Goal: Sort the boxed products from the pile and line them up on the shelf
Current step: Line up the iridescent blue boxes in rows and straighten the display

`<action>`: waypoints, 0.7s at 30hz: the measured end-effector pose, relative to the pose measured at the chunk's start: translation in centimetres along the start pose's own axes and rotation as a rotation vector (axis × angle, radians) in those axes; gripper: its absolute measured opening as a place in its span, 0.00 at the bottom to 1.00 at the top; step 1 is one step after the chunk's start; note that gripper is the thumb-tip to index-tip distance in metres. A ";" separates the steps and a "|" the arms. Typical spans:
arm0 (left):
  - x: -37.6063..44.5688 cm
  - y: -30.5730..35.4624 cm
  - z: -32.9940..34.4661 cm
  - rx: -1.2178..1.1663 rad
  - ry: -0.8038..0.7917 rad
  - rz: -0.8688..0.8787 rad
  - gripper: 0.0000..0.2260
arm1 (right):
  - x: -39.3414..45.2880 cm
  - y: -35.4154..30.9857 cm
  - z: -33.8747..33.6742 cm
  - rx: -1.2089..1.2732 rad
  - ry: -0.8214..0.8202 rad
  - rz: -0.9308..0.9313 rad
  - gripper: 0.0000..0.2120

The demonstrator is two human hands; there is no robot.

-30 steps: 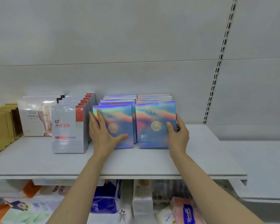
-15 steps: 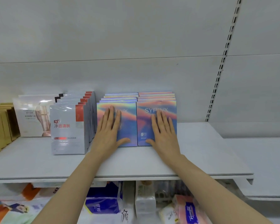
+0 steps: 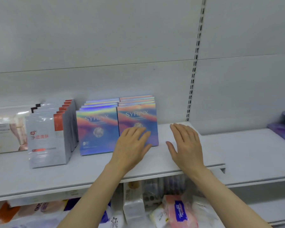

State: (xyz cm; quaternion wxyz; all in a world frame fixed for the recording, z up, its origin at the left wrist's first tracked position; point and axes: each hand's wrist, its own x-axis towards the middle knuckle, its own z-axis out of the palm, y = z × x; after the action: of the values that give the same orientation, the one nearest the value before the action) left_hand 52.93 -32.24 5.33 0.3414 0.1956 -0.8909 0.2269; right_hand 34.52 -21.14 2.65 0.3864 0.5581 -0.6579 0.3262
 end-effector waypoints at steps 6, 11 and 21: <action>4.5 10.4 3.0 -0.202 0.016 0.116 0.17 | -5.5 7.9 -7.0 -0.104 -0.019 0.154 0.20; 7.8 19.8 5.0 -0.316 -0.015 0.210 0.17 | -10.2 15.0 -12.7 -0.219 -0.061 0.285 0.21; 13.4 35.5 8.1 -0.427 -0.153 0.242 0.17 | -16.8 27.3 -20.9 -0.375 -0.110 0.375 0.25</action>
State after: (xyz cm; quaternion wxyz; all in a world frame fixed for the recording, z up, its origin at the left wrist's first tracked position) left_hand 21.63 -10.11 -0.36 0.2769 0.0275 -0.9588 0.0572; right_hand 11.94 9.45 -1.73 0.3795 0.3623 -0.8187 0.2335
